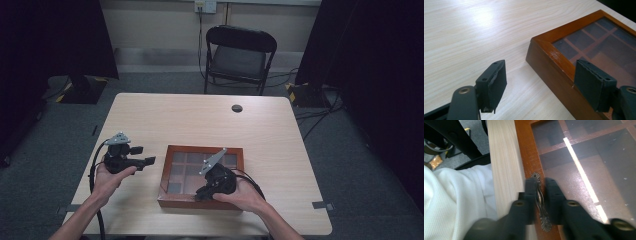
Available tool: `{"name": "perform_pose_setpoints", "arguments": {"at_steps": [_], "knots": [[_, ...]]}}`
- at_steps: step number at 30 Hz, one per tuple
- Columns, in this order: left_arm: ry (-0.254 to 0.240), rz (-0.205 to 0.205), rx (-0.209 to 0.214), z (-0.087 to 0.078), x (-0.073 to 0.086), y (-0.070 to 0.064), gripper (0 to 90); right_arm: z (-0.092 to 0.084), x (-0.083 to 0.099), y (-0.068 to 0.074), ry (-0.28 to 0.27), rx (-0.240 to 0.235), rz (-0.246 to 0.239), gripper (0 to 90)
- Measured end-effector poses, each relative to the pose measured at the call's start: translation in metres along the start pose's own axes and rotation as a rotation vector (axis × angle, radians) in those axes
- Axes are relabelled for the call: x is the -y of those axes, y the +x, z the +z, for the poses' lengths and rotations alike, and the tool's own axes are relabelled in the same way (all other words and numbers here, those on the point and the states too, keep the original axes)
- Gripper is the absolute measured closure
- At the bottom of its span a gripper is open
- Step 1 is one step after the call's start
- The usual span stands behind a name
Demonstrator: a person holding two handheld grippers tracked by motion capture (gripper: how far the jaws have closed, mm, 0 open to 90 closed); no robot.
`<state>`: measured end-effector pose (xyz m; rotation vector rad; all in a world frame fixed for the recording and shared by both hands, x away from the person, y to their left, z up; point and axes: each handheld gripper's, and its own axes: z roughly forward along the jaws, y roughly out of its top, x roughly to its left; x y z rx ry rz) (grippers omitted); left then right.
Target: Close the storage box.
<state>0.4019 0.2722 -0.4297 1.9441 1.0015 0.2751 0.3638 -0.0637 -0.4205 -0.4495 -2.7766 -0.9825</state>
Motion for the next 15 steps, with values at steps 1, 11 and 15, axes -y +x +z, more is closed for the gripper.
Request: {"name": "perform_pose_setpoints", "arguments": {"at_steps": [1,11,15], "knots": [[0.001,-0.005,-0.001,0.0,0.0,0.0,26.0,-0.001,0.001,-0.001,-0.005,0.003,0.006,63.8],[0.045,-0.029,-0.064,0.004,0.004,0.017,21.4,-0.048,0.014,-0.029,-0.185,0.224,0.156,34.5],[0.081,-0.048,-0.091,0.008,0.005,0.024,20.8,-0.068,0.028,-0.039,-0.232,0.33,0.262,20.4]]}}
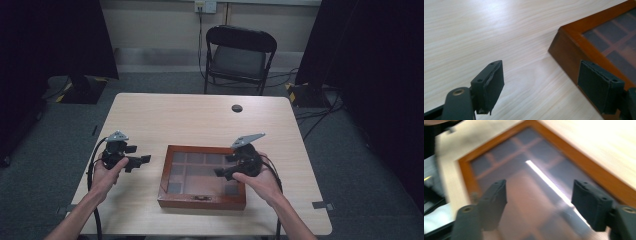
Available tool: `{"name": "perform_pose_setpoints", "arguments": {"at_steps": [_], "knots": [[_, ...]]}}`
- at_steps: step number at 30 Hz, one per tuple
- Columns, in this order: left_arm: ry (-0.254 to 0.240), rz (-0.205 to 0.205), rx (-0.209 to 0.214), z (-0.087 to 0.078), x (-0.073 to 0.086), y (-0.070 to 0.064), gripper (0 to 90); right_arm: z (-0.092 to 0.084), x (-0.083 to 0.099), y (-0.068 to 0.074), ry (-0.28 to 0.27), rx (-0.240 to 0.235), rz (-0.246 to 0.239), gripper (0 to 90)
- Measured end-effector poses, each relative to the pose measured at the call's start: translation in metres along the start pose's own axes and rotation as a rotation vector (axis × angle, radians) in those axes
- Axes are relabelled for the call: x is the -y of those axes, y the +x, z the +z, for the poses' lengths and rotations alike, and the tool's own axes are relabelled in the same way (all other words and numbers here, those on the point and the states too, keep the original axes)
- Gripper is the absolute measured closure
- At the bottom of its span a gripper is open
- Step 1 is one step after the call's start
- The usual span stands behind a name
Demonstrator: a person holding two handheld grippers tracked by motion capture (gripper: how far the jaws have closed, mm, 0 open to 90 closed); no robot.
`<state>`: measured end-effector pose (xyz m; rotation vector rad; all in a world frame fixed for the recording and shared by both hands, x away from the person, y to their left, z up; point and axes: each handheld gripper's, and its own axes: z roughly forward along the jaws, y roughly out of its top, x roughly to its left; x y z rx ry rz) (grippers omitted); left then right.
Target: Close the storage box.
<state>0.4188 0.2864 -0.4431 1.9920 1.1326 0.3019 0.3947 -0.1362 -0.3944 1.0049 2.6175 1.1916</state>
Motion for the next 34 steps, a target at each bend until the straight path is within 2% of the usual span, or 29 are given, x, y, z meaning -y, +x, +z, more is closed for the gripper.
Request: {"name": "perform_pose_setpoints", "arguments": {"at_steps": [1,3,5,6,8,11,13,15,16,19,20,22,23,25,26,28,30,34], "knots": [[0.006,-0.003,-0.002,0.0,0.001,0.002,20.8,-0.004,0.003,-0.006,0.002,0.029,0.01,18.1],[0.027,-0.006,-0.018,0.002,0.003,0.004,20.8,-0.013,0.01,-0.018,0.0,0.072,0.06,18.2],[0.045,0.015,-0.04,0.003,0.005,0.006,20.9,-0.022,0.019,-0.027,-0.018,0.146,0.087,18.2],[0.051,0.016,-0.054,0.005,0.007,0.006,20.7,-0.026,0.024,-0.033,-0.036,0.163,0.1,17.5],[0.074,0.021,-0.085,0.008,0.009,0.006,18.4,-0.032,0.034,-0.046,-0.042,0.228,0.14,14.3],[0.068,0.04,-0.14,0.014,0.015,0.007,16.6,-0.032,0.054,-0.071,-0.003,0.354,0.218,14.9],[0.067,0.056,-0.165,0.016,0.018,0.008,16.6,-0.029,0.064,-0.082,0.028,0.38,0.253,14.9],[0.07,0.031,-0.163,0.019,0.021,0.011,16.7,-0.024,0.074,-0.092,0.059,0.405,0.279,14.9],[0.077,0.039,-0.182,0.019,0.022,0.012,16.6,-0.022,0.079,-0.095,0.072,0.418,0.299,15.0],[0.095,0.024,-0.197,0.026,0.027,0.013,16.5,-0.012,0.089,-0.1,0.131,0.457,0.306,15.5],[0.114,0.034,-0.219,0.029,0.029,0.012,16.5,-0.009,0.09,-0.101,0.156,0.466,0.309,15.8],[0.132,0.036,-0.225,0.034,0.032,0.013,16.2,-0.004,0.093,-0.103,0.173,0.455,0.314,15.9],[0.124,0.037,-0.216,0.035,0.033,0.013,15.0,-0.002,0.094,-0.105,0.177,0.456,0.318,15.5],[0.104,0.031,-0.218,0.036,0.035,0.013,13.9,0.002,0.099,-0.104,0.141,0.503,0.317,10.5],[0.081,0.018,-0.221,0.038,0.036,0.012,12.3,0.002,0.102,-0.104,0.111,0.509,0.315,8.8],[0.068,0.044,-0.213,0.039,0.039,0.013,7.9,0.005,0.109,-0.104,0.041,0.519,0.29,3.3],[0.044,0.041,-0.218,0.04,0.041,0.013,4.9,0.009,0.118,-0.104,-0.043,0.537,0.272,0.0],[0.043,0.041,-0.214,0.041,0.042,0.013,2.2,0.009,0.118,-0.103,-0.043,0.55,0.285,0.0]]}}
